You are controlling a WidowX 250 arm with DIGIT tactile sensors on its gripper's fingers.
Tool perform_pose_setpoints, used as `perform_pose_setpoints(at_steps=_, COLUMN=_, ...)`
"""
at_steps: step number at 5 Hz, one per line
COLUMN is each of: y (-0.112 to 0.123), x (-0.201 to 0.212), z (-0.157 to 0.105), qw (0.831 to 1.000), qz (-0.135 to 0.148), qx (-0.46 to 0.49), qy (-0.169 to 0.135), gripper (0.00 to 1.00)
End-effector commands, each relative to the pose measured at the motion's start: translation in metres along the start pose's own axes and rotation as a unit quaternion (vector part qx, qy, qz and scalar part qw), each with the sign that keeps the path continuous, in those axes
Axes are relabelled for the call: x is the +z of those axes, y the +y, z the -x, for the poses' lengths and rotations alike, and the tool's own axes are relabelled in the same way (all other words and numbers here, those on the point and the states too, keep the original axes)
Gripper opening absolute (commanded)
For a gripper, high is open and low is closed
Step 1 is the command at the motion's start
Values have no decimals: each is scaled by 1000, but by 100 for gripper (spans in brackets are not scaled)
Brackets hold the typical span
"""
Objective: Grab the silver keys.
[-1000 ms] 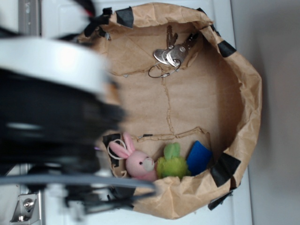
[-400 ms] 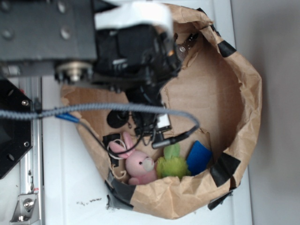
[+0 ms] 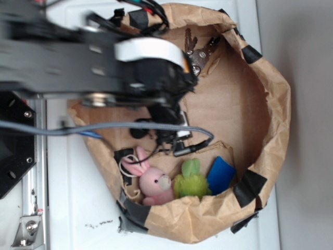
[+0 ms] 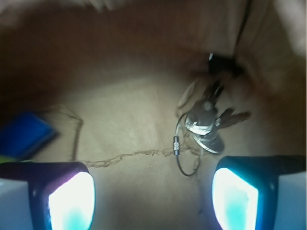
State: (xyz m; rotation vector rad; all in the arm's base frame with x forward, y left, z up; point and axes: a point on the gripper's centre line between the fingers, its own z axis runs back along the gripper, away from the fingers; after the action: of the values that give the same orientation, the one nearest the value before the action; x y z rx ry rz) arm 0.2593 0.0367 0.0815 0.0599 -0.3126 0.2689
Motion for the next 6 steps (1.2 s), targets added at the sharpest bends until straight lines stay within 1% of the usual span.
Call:
perform_pose_setpoints(at_steps=1, y=-1, x=-1, z=-29, qw=999, qz=16, qx=30, qy=-3, gripper=100)
perform_pose_setpoints(at_steps=5, y=-1, x=-1, z=-29, qw=999, qz=16, qx=30, qy=-3, gripper=100)
perform_pose_setpoints(at_steps=6, y=16, x=-12, z=-31, qw=999, qz=7, qx=39, qy=-2, gripper=100)
